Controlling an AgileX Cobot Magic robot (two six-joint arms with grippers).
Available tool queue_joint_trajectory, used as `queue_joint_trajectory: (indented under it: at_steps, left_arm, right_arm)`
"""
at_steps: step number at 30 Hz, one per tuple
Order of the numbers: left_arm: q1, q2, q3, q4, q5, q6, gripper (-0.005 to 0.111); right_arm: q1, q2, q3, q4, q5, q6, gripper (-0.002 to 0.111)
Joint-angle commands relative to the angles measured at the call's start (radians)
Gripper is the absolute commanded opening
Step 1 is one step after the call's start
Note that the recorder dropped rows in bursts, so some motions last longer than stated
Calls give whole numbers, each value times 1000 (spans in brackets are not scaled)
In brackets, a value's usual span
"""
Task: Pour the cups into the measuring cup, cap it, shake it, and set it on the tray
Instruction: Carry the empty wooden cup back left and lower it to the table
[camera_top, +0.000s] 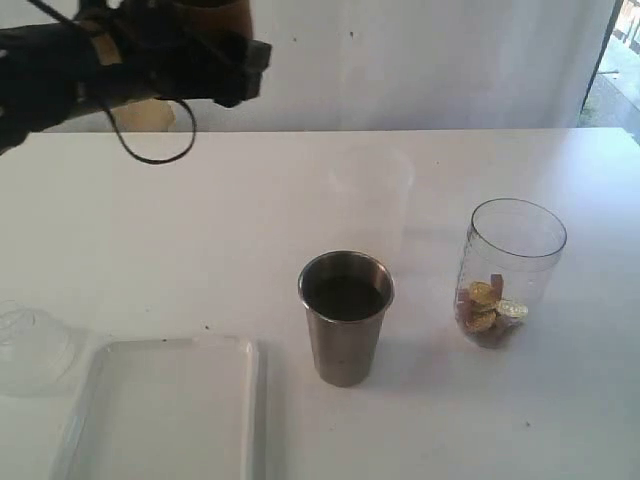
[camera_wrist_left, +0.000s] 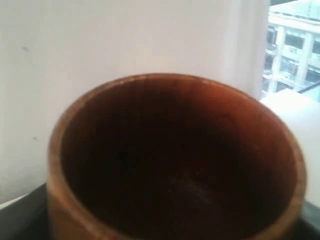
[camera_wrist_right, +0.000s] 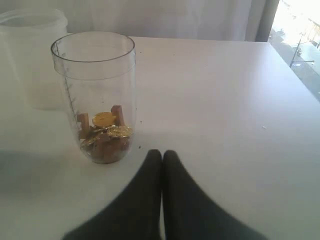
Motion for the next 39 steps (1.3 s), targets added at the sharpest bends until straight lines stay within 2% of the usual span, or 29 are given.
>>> queue_joint_trajectory:
  at_steps: [1, 6, 9, 14, 19, 22, 26, 39]
  left_arm:
    - [107, -54, 122, -68, -136, -8, 0]
    - [202, -32, 305, -146, -360, -8, 0]
    - [227, 21, 376, -146, -457, -6, 0]
    - [230, 148, 388, -101, -519, -15, 0]
    - [230, 315, 388, 42, -771, -75, 0]
    - [230, 400, 381, 30, -875, -53, 0]
    - [230, 496, 352, -53, -876, -49, 0]
    - [230, 615, 293, -60, -819, -41, 0]
  right_arm:
    - [2, -5, 5, -6, 0, 5, 0]
    - [2, -5, 5, -6, 0, 5, 0]
    - [2, -5, 5, -6, 0, 5, 0]
    - [2, -5, 5, -6, 0, 5, 0]
    - [2, -5, 5, -6, 0, 5, 0]
    - [2, -5, 5, -6, 0, 5, 0]
    - [2, -5, 5, -6, 0, 5, 0]
    - [2, -5, 5, -6, 0, 5, 0]
